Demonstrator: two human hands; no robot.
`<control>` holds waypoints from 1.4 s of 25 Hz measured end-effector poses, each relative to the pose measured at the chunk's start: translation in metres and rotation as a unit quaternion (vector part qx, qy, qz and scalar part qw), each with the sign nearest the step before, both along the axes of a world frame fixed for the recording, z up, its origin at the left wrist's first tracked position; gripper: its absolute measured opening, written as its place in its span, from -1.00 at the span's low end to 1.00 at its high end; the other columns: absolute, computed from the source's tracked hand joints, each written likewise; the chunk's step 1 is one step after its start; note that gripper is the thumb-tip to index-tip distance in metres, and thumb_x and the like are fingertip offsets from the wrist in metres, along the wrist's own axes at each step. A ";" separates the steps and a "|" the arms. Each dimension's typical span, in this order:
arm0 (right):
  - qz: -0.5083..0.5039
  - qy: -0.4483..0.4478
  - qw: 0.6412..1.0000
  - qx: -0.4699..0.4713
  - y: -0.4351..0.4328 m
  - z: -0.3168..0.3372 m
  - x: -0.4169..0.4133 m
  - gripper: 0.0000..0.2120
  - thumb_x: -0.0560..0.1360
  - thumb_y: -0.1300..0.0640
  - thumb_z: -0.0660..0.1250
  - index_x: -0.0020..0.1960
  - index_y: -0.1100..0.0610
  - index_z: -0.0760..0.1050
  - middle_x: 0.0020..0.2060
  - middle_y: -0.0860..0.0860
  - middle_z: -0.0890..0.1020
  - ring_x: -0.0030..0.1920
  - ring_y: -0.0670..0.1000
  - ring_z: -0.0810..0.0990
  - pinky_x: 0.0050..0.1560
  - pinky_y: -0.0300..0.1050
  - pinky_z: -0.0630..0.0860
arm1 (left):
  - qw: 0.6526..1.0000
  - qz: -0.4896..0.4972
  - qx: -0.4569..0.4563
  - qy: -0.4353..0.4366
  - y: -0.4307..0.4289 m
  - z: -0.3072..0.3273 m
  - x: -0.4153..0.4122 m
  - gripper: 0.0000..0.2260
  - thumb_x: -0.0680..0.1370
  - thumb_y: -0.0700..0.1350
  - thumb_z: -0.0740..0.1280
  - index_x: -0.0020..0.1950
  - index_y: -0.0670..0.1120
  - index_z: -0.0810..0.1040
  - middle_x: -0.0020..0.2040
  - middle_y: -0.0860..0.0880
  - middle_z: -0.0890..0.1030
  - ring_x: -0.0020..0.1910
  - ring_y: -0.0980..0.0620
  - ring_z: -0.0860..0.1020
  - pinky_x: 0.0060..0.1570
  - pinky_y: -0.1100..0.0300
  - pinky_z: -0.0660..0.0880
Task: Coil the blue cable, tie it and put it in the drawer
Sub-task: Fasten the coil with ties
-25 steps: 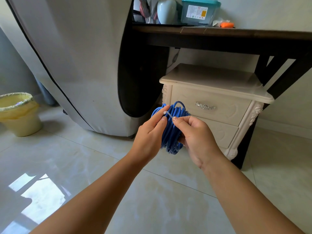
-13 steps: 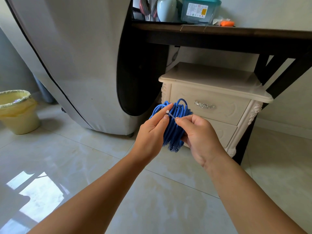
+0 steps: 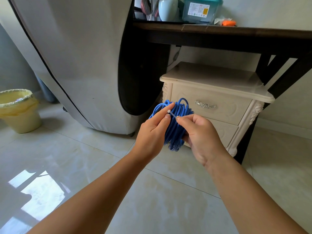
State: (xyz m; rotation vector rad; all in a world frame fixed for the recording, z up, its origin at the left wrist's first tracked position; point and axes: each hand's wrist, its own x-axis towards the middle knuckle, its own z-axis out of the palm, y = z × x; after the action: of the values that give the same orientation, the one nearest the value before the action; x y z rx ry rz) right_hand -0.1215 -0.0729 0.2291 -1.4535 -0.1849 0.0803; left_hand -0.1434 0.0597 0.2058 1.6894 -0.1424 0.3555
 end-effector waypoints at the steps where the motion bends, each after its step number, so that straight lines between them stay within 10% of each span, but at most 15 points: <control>1: 0.000 0.000 1.000 0.000 0.000 -0.001 0.000 -0.90 0.44 0.09 0.41 -0.21 0.10 0.60 -0.17 0.14 0.70 0.00 0.26 0.67 0.08 0.35 0.57 | 1.000 0.000 0.004 0.001 0.000 0.000 0.000 -0.60 0.60 0.05 0.13 0.44 0.18 0.46 0.31 0.14 0.55 0.26 0.17 0.53 0.28 0.09 0.52; 7: -0.032 0.002 0.999 0.000 0.003 0.000 -0.002 -0.91 0.51 0.17 0.43 -0.15 0.16 0.56 -0.17 0.13 0.69 -0.09 0.13 0.69 0.03 0.12 0.63 | 0.997 0.000 0.082 -0.001 0.000 0.002 -0.006 -0.50 0.51 -0.02 0.25 0.44 0.31 0.38 0.12 0.03 0.65 -0.03 0.20 0.60 0.00 0.13 0.61; 12: -0.039 0.027 0.998 0.041 0.007 0.004 -0.009 -0.85 0.51 0.19 0.43 -0.17 0.14 0.47 -0.16 0.18 0.66 -0.19 0.10 0.66 -0.15 0.04 0.62 | 0.968 0.108 0.216 -0.072 -0.011 0.002 -0.008 -0.38 0.46 0.02 0.50 0.48 0.18 0.37 0.15 0.28 0.57 0.11 0.22 0.59 0.04 0.21 0.60; 35: 0.003 0.056 0.994 0.094 0.012 0.009 -0.009 -0.91 0.63 0.24 0.20 0.02 0.18 0.47 0.02 0.22 0.63 -0.01 0.15 0.66 -0.03 0.09 0.62 | 0.959 0.161 0.171 -0.155 -0.010 -0.010 0.005 -0.55 0.54 0.16 0.32 0.44 0.19 0.43 -0.06 0.39 0.54 -0.05 0.15 0.62 -0.11 0.05 0.63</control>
State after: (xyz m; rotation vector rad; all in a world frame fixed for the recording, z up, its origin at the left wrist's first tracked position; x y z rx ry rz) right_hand -0.1307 -0.0611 0.2380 -1.2568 -0.1015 0.1453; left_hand -0.1387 0.0501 0.1962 1.9937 -0.1661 0.8843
